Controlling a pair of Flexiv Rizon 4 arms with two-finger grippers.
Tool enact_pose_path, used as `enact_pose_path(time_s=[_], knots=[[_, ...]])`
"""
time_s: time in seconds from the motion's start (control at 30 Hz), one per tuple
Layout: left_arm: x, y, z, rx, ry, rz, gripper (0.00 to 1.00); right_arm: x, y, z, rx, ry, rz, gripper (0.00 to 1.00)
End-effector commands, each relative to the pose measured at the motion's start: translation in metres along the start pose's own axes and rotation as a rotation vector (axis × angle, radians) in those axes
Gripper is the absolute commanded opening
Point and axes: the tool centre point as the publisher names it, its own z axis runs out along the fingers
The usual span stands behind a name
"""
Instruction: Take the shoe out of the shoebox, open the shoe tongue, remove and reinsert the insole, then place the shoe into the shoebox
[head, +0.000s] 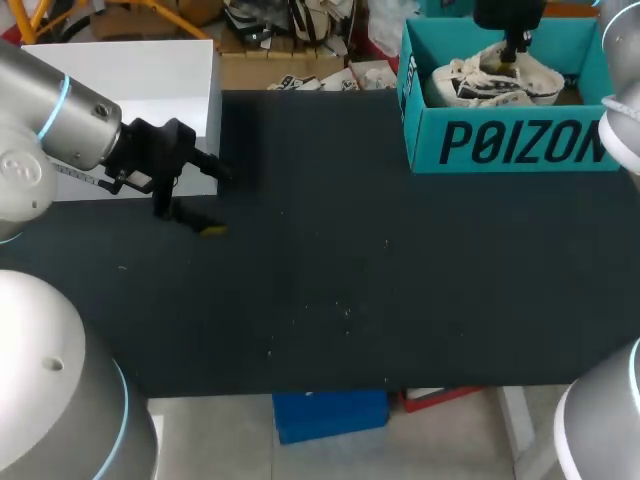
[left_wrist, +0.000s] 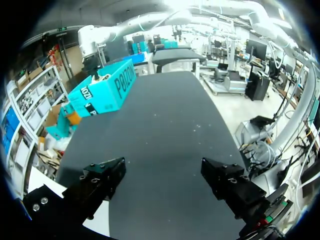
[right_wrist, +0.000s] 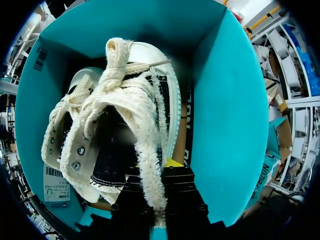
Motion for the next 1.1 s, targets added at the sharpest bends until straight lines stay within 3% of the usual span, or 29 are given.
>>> enact_pose_path(time_s=[0.03,0.23,0.27,0.3,0.33,0.37,0.57,0.63,0.7,0.8,0.87,1.1], knots=[[0.001,0.000,0.001,-0.001,-0.004,0.001,1.00,-0.032,0.000,0.018,-0.007,0.232,-0.004,0.00],[0.001,0.000,0.001,-0.001,-0.004,0.001,1.00,-0.036,-0.001,0.024,-0.005,0.254,-0.018,0.00],[0.001,0.000,0.001,-0.001,-0.004,0.001,1.00,-0.038,-0.002,0.023,-0.003,0.256,-0.013,0.39],[0.001,0.000,0.001,-0.001,-0.004,0.001,1.00,-0.038,-0.002,0.023,-0.003,0.256,-0.012,0.57],[0.001,0.000,0.001,-0.001,-0.004,0.001,1.00,-0.038,-0.002,0.022,0.000,0.258,-0.012,0.86],[0.001,0.000,0.001,-0.001,-0.004,0.001,1.00,-0.039,-0.004,0.019,0.002,0.258,-0.011,1.00],[0.001,0.000,0.001,-0.001,-0.004,0.001,1.00,-0.032,-0.008,-0.001,0.024,0.256,0.018,0.97],[0.001,0.000,0.001,-0.001,-0.004,0.001,1.00,-0.028,-0.008,-0.011,0.034,0.254,0.027,0.48],[0.001,0.000,0.001,-0.001,-0.004,0.001,1.00,-0.024,-0.008,-0.021,0.046,0.252,0.036,0.34],[0.001,0.000,0.001,-0.001,-0.004,0.001,1.00,-0.017,-0.007,-0.037,0.065,0.249,0.050,0.31],[0.001,0.000,0.001,-0.001,-0.004,0.001,1.00,-0.010,-0.007,-0.048,0.075,0.248,0.058,0.22],[0.001,0.000,0.001,-0.001,-0.004,0.001,1.00,0.011,-0.004,-0.098,0.154,0.184,0.106,0.21]])
